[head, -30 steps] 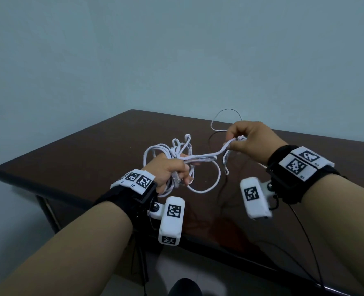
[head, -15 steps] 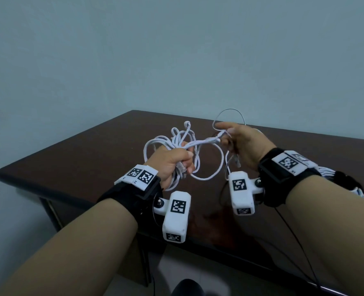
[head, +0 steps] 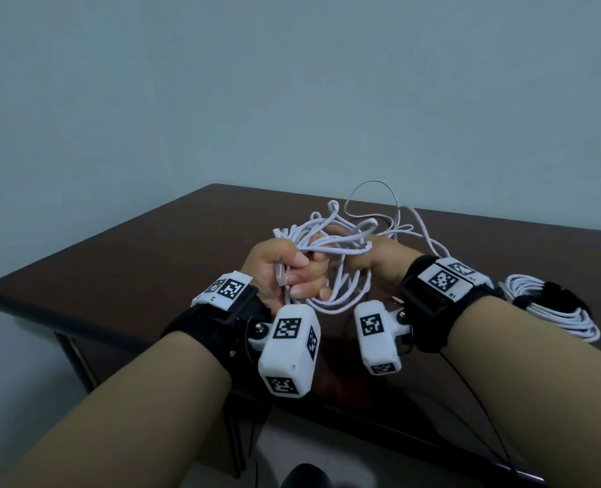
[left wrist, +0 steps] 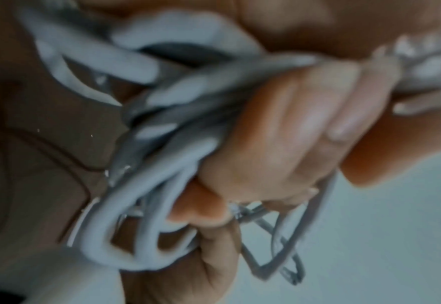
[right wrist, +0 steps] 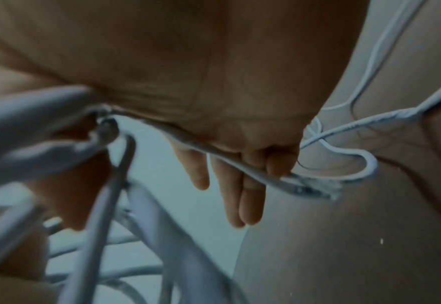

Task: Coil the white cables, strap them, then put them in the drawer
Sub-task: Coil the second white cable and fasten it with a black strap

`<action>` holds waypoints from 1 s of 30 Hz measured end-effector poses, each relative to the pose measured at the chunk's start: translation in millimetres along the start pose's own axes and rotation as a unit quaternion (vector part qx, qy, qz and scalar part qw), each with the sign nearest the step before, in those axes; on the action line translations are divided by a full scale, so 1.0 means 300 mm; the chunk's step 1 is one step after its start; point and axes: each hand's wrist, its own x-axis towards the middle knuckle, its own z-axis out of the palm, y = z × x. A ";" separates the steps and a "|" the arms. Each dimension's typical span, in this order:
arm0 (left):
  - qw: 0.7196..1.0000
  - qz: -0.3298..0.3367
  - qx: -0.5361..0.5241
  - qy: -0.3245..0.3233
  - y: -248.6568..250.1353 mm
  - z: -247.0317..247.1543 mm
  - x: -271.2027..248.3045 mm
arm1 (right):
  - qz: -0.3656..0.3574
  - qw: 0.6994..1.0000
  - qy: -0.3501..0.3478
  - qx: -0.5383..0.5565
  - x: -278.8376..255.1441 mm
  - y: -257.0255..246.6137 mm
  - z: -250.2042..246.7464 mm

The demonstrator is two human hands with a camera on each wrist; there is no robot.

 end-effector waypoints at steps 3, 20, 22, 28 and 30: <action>0.998 -0.006 -0.027 -0.060 0.010 0.022 0.020 | -0.026 0.983 -0.076 0.162 -0.028 -0.003 0.013; 0.953 0.071 0.126 0.268 -0.010 0.039 0.046 | -0.056 0.986 0.158 0.022 -0.015 -0.039 0.005; 0.933 0.073 0.151 0.318 -0.020 0.030 0.054 | -0.051 0.965 0.196 -0.168 -0.015 -0.051 0.009; 0.915 0.004 0.171 0.366 -0.019 0.023 0.059 | -0.011 0.910 0.223 -0.349 -0.023 -0.036 0.022; 0.920 0.014 0.145 0.364 -0.013 0.030 0.057 | -0.009 0.934 0.193 -0.299 -0.037 -0.042 0.016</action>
